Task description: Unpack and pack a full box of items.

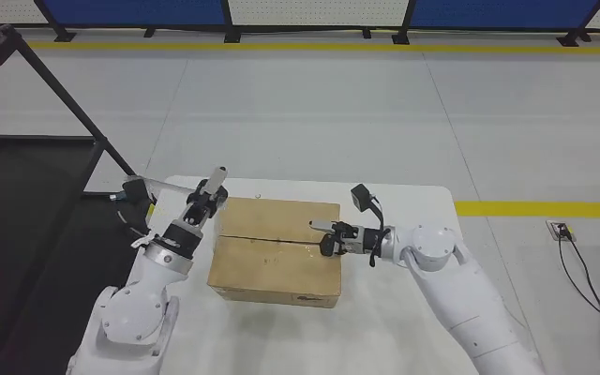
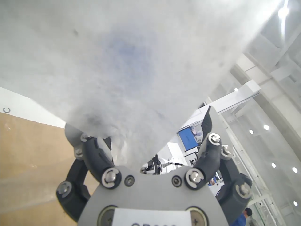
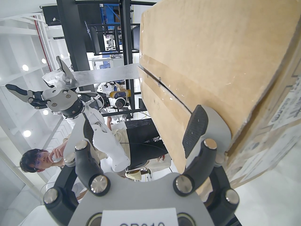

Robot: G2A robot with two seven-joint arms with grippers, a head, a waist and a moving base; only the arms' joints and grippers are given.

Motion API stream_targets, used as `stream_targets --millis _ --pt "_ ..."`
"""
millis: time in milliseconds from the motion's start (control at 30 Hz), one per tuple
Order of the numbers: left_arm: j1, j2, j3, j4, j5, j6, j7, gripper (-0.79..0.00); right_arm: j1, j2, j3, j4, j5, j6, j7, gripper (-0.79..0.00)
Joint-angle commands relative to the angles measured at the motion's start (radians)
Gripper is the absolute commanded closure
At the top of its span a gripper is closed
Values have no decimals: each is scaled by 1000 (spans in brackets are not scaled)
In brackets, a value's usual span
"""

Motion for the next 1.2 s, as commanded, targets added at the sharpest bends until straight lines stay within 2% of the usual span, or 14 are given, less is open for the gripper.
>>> stream_targets --millis 0,400,633,1167 --pt "-6 1 16 -8 40 7 -22 -785 -7 3 7 -4 3 -5 2 -785" --pt "-90 0 142 6 239 45 -100 -785 -56 22 61 -20 30 -51 -7 -785" --pt "-127 -5 208 40 311 54 -124 -785 -120 39 110 -98 37 -105 -22 -785" --pt "-183 -15 279 101 389 68 -168 -785 -197 69 191 -201 68 -132 -13 -785"
